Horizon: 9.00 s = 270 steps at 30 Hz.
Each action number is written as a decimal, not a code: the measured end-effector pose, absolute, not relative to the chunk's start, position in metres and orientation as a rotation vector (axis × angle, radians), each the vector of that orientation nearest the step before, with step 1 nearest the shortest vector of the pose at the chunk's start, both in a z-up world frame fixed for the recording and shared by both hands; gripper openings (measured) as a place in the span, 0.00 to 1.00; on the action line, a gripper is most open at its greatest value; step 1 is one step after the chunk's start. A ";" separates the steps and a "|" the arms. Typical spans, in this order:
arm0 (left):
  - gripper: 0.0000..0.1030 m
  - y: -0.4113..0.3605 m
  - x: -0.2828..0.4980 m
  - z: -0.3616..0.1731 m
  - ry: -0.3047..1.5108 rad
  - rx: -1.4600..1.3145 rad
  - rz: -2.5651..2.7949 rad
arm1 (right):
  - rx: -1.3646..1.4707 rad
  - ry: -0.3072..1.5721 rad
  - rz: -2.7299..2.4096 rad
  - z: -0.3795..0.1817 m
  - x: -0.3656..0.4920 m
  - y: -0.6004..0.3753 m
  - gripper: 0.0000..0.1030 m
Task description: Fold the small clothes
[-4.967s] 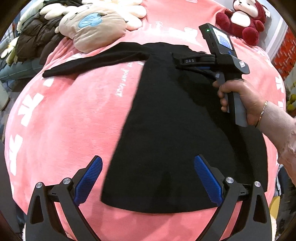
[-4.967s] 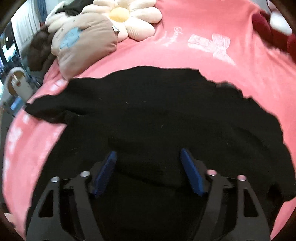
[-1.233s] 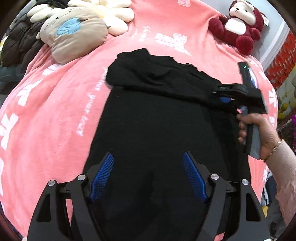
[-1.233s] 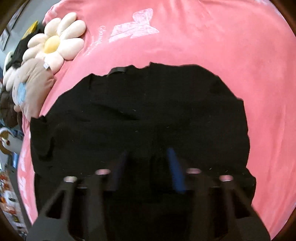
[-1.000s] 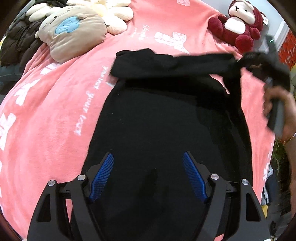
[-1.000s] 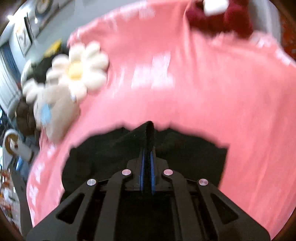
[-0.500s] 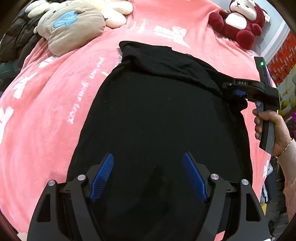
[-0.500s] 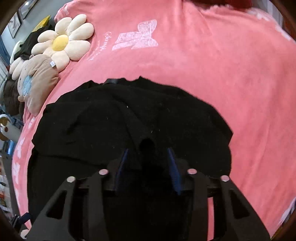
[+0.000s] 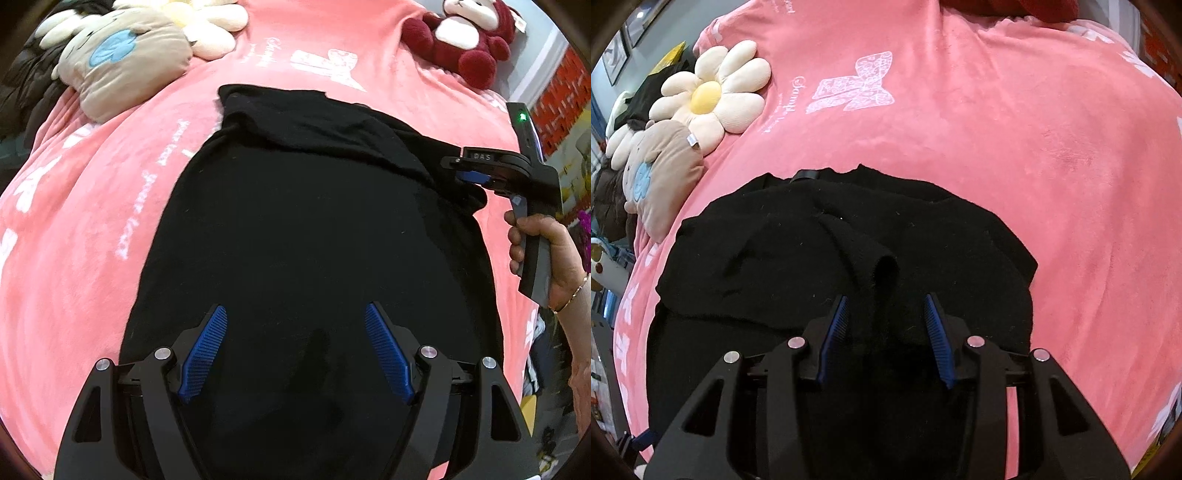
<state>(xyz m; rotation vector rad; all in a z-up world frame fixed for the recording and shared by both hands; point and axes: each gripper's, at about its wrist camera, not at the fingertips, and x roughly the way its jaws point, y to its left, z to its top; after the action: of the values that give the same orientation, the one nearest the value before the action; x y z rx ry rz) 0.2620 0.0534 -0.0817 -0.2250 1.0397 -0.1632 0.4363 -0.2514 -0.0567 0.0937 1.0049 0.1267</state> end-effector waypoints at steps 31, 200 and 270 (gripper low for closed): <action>0.77 -0.022 0.350 -0.058 0.918 -0.111 -0.251 | 0.265 1.049 0.235 -0.082 0.425 -0.257 0.03; 0.48 0.081 0.459 -0.107 1.005 -0.150 0.120 | 0.231 0.903 -0.064 -0.059 0.427 -0.325 0.07; 0.64 0.126 0.240 -0.072 1.065 -0.198 -0.025 | 0.116 0.957 -0.021 -0.061 0.297 -0.223 0.44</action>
<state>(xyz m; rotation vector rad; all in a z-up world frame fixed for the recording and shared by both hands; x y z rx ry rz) 0.2404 0.1262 -0.0717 -0.1985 1.0646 -0.0246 0.2966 -0.2229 -0.0606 0.1158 0.9572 -0.0207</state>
